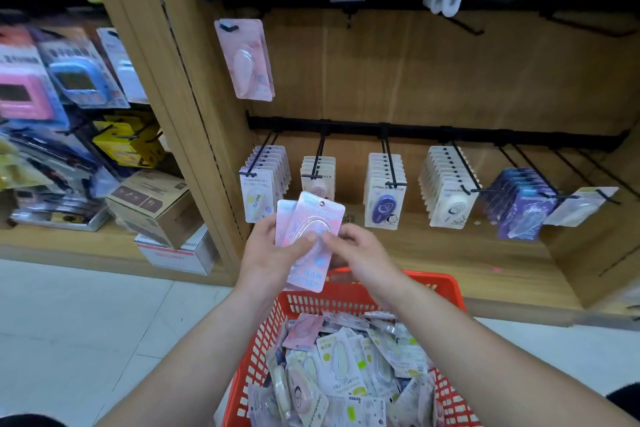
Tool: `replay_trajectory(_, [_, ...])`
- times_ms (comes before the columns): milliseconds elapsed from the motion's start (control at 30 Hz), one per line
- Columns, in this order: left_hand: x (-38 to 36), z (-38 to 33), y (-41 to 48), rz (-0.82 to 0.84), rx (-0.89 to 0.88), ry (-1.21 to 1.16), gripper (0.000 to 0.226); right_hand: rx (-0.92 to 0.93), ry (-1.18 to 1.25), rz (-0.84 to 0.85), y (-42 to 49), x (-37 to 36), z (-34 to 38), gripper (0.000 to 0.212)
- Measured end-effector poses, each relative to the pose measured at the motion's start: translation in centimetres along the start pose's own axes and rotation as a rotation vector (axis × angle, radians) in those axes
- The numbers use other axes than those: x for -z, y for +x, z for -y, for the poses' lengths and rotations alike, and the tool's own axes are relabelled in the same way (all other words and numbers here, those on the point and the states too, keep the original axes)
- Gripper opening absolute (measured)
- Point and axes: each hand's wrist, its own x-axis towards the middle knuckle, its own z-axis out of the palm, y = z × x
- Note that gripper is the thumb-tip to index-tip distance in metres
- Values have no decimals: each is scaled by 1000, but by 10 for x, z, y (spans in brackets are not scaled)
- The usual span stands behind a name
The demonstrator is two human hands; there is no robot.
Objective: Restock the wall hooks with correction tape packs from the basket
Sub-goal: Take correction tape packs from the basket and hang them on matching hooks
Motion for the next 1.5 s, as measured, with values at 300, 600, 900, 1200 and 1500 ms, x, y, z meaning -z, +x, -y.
replay_trajectory(300, [21, -26, -15, -60, -23, 32, 27, 95, 85, -135, -21, -6, 22, 15])
replay_trajectory(600, [100, -111, 13, -135, -335, -46, 37, 388, -19, -152, 36, -44, 149, 10])
replay_trajectory(900, [134, -125, 43, -184, -341, -176, 31, 524, -112, -199, 111, -91, 219, 31])
replay_trajectory(1200, [137, -122, 48, -175, -335, -202, 30, 529, -124, -215, 123, -102, 214, 17])
replay_trajectory(1500, [132, -120, 43, -192, -331, -173, 33, 539, -105, -296, 121, -105, 214, 19])
